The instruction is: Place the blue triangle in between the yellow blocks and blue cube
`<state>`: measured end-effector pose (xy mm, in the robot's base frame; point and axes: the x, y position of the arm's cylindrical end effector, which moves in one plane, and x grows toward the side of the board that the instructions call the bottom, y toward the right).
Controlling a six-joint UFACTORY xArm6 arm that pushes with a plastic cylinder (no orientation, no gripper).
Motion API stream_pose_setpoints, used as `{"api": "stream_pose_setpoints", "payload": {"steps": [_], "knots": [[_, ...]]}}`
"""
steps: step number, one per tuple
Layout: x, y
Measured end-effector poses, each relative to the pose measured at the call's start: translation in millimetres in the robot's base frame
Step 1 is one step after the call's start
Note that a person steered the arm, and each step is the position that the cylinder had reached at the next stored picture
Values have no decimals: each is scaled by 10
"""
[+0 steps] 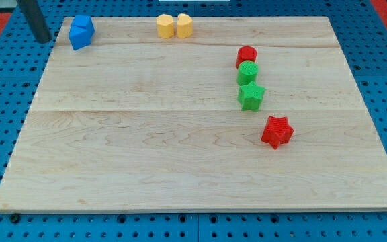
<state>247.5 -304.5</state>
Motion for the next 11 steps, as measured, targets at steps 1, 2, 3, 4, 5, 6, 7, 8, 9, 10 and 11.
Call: {"api": "stream_pose_setpoints", "payload": {"steps": [1,2,3,4,5,6,7,8,9,10,11], "knots": [[-54,315],[-15,157],[101,129],[101,768],[134,697],[278,862],[241,983],[88,1306],[176,1462],[201,1522],[67,1522]]}}
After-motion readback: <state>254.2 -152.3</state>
